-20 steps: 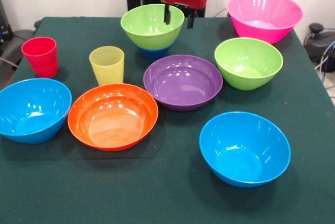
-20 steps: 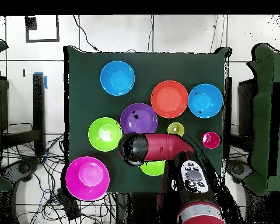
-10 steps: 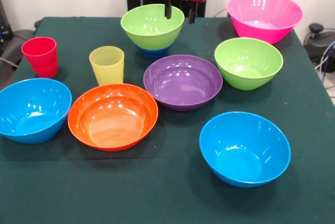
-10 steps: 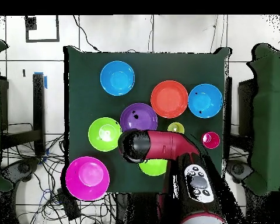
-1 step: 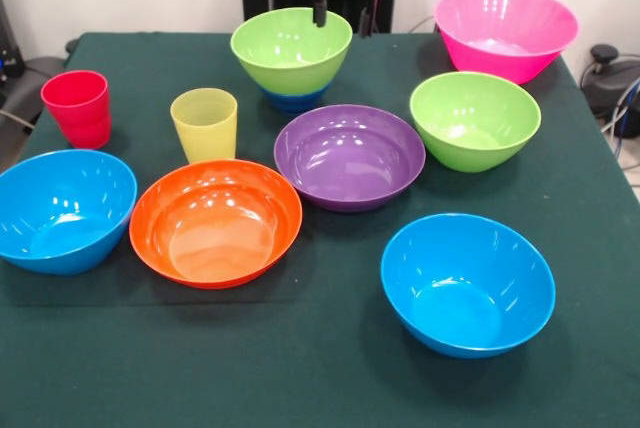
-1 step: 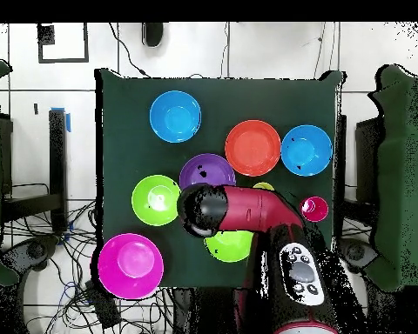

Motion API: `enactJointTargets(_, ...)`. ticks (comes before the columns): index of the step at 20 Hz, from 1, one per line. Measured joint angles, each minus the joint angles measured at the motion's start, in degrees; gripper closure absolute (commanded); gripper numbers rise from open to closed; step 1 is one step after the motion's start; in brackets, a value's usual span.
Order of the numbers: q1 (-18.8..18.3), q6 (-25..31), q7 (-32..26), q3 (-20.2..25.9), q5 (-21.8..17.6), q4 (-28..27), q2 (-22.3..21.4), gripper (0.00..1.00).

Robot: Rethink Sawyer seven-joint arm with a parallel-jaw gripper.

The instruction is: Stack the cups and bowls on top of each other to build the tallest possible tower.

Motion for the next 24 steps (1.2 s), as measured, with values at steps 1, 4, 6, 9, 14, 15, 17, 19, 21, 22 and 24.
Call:
enactJointTargets(1,0.0,0.2,0.0,0.0,0.0,-0.3,0.0,0.00)
enactJointTargets(4,0.0,1.1,0.0,0.0,0.1,-1.9,0.4,0.00)
enactJointTargets(6,0.0,1.4,0.0,0.0,0.2,-3.2,0.9,0.00)
enactJointTargets(9,0.0,1.8,0.0,0.0,0.5,-5.4,2.1,0.00)
enactJointTargets(14,0.0,2.4,0.0,0.4,1.4,-7.9,3.6,0.00)
enactJointTargets(15,0.0,2.6,0.0,0.6,1.7,-8.3,3.9,0.00)
enactJointTargets(17,0.2,3.0,0.0,0.9,2.5,-9.4,4.4,0.00)
enactJointTargets(19,0.3,3.2,0.0,1.0,2.7,-9.7,4.5,0.00)
enactJointTargets(21,0.6,3.4,0.0,1.1,3.0,-10.2,4.5,0.00)
enactJointTargets(22,0.7,3.5,0.0,1.1,3.2,-10.5,4.5,0.00)
enactJointTargets(24,0.8,3.8,0.0,1.1,3.6,-10.8,4.5,0.00)
